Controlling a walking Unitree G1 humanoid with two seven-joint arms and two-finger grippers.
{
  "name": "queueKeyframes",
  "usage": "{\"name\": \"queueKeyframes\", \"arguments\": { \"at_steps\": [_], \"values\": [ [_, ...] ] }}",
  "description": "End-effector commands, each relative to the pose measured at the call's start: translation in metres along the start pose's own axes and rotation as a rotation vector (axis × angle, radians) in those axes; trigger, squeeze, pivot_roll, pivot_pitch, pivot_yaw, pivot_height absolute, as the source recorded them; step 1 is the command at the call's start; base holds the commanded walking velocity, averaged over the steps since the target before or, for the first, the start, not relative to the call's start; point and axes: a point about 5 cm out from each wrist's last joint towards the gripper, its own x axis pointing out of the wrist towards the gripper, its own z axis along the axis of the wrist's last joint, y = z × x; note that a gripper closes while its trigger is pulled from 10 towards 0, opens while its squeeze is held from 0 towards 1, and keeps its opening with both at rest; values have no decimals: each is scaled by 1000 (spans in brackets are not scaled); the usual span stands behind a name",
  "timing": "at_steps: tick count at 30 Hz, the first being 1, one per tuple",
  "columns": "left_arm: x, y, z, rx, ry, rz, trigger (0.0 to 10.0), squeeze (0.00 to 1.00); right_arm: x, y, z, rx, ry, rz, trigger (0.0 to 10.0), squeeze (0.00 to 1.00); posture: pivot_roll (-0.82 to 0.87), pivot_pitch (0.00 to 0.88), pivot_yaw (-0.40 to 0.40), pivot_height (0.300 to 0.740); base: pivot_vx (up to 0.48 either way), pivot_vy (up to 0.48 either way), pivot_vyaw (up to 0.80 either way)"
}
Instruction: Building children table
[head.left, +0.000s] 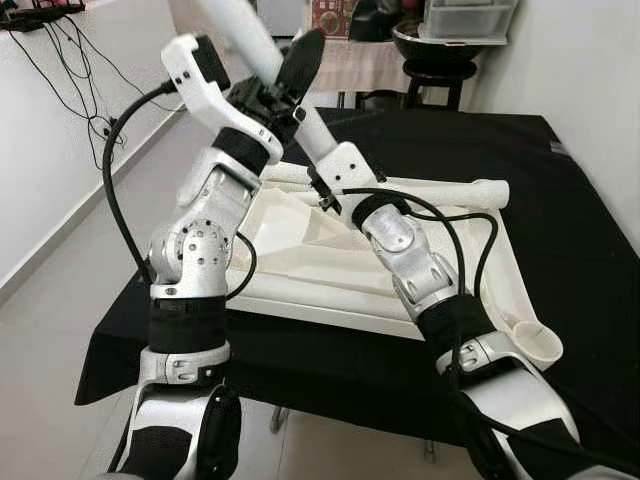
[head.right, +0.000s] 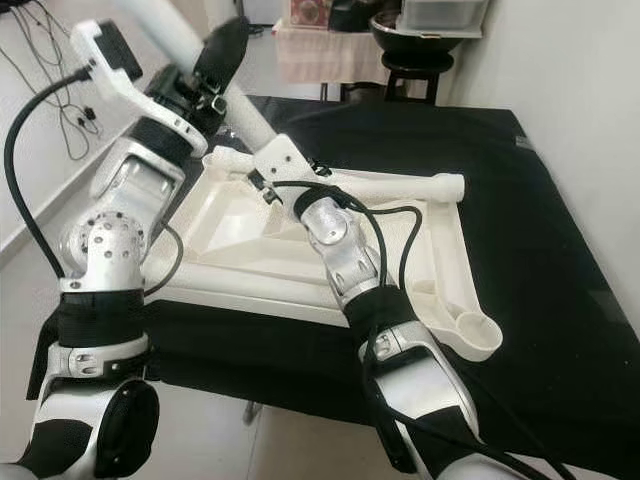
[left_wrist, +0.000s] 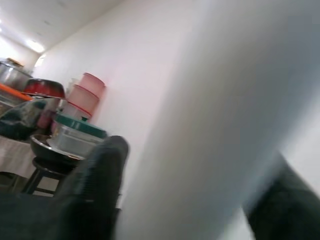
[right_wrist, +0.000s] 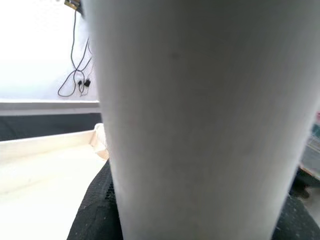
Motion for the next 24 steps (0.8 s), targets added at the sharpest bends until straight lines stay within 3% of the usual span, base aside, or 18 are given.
{"name": "queueKeyframes", "arguments": {
  "at_steps": [1, 3, 4, 5, 6, 11, 13, 14, 15, 16, 19, 20, 21, 22, 23, 24],
  "values": [
    [-5, 5, 11, 30, -16, -5, 10000, 1000, -4, -13, -10, 76, 35, -50, 0, 0, 34, 1, 38, 740, 0, 0, 0],
    [-16, 18, 24, 70, -22, 29, 10000, 1000, -11, -31, -18, 152, 53, -120, 0, 0, 33, 7, 39, 740, 0, 0, 0],
    [-16, 18, 24, 70, -22, 29, 10000, 1000, -11, -31, -18, 152, 53, -120, 0, 0, 33, 7, 39, 740, 0, 0, 0],
    [-27, 28, 38, 122, -25, 55, 10000, 1000, -18, -49, -26, 207, 67, -185, 0, 0, 37, 14, 37, 740, 0, 0, 0],
    [-27, 28, 38, 122, -25, 55, 10000, 1000, -18, -49, -26, 207, 67, -185, 0, 0, 37, 14, 37, 740, 0, 0, 0],
    [-48, 44, 62, 232, -18, 115, 10000, 1000, -36, -79, -44, 300, 109, -312, 0, 0, 40, 23, 35, 740, 0, 0, 0],
    [-48, 44, 62, 232, -18, 115, 10000, 1000, -36, -79, -44, 300, 109, -312, 0, 0, 40, 23, 35, 740, 0, 0, 0],
    [-55, 49, 67, 277, -8, 152, 10000, 1000, -42, -87, -46, 358, 93, -355, 4824, 0, 43, 34, 33, 740, 0, 0, 0],
    [-64, 58, 66, 359, 20, 234, 10000, 537, -48, -93, -47, 410, 67, -378, 10000, 0, 44, 38, 34, 740, 0, 0, 0],
    [-72, 66, 63, 424, 49, 301, 10000, 0, -52, -96, -45, 454, 35, -384, 10000, 0, 44, 39, 35, 740, 0, 0, 0],
    [-81, 71, 51, 481, 99, 356, 10000, 0, -56, -96, -42, 506, -4, -371, 10000, 0, 42, 46, 35, 740, 0, 0, 0],
    [-89, 72, 38, 498, 148, 374, 10000, 0, -60, -95, -39, 530, -27, -354, 10000, 0, 40, 48, 34, 740, 0, 0, 0],
    [-101, 68, 11, 489, 236, 372, 10000, 0, -66, -84, -32, 535, -81, -267, 10000, 0, 30, 56, 32, 740, 0, 0, 0],
    [-101, 68, 11, 489, 236, 372, 10000, 0, -66, -84, -32, 535, -81, -267, 10000, 0, 30, 56, 32, 740, 0, 0, 0],
    [-112, 61, -13, 484, 315, 354, 10000, 0, -72, -72, -27, 541, -111, -180, 10000, 0, 24, 61, 29, 740, 0, 0, 0],
    [-112, 61, -13, 484, 315, 354, 10000, 0, -72, -72, -27, 541, -111, -180, 10000, 0, 24, 61, 29, 740, 0, 0, 0]
  ]
}}
